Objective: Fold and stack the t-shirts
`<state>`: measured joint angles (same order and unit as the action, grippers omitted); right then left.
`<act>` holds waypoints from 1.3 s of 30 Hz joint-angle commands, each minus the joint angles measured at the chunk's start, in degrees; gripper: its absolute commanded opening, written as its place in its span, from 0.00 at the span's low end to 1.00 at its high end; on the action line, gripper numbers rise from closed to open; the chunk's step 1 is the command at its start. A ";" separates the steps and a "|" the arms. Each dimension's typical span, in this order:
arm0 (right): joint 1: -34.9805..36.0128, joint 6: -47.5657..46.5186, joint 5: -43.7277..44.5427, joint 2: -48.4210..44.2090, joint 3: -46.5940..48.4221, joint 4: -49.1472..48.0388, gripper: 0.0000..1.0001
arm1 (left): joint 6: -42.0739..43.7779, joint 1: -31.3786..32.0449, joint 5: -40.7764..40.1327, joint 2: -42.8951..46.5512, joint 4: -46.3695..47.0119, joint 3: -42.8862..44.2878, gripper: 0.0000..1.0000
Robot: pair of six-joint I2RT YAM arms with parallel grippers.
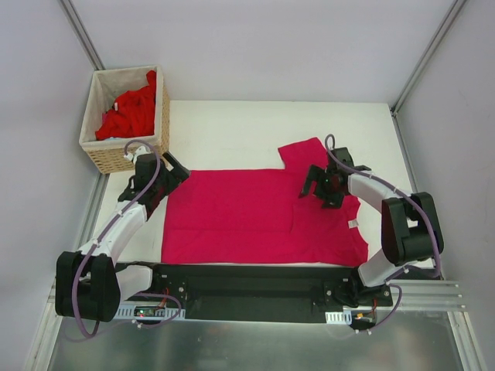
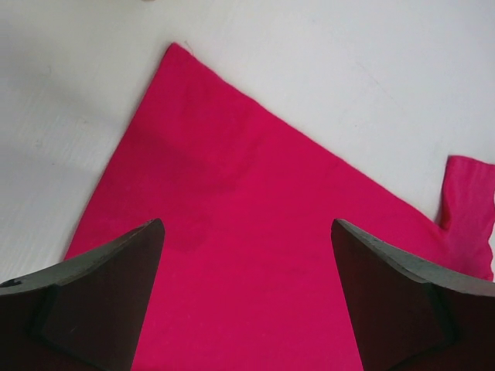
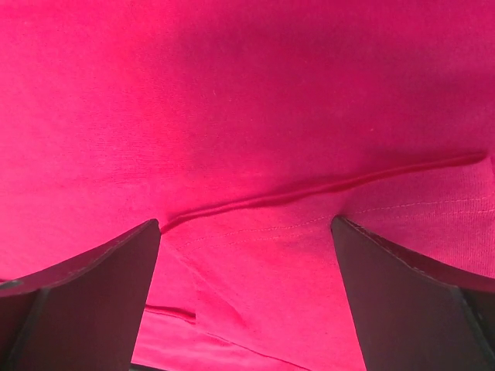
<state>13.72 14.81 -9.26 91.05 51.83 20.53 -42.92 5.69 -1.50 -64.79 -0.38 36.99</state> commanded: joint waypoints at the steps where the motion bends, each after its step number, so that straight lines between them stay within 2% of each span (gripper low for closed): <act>1: 0.35 1.36 -0.33 0.71 -1.99 -2.87 0.98 | 1.26 0.37 0.45 0.63 -2.61 -1.22 0.90; 12: -0.27 0.84 6.61 -1.39 -3.93 1.34 0.98 | 2.05 0.37 -1.67 1.34 -3.57 -1.75 0.90; 23: -4.57 -1.45 15.40 -3.59 -4.73 6.01 0.99 | 2.57 0.37 -1.32 1.95 -4.62 -2.28 0.89; 29: -6.16 -1.89 15.41 -4.03 -4.46 6.01 0.99 | 2.93 0.37 -0.96 2.13 -5.51 -2.45 0.89; 33: -5.98 -1.45 13.92 -6.22 -3.67 5.48 0.99 | 3.01 0.63 1.32 -2.16 -4.63 -0.88 0.90; 39: -2.56 -2.24 12.51 -13.87 0.72 5.39 0.99 | 4.94 2.04 7.55 -11.38 2.38 6.24 0.90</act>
<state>9.30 13.82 3.70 83.53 48.86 24.84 -40.42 6.44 1.39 -71.70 -4.16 37.85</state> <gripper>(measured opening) 0.990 0.895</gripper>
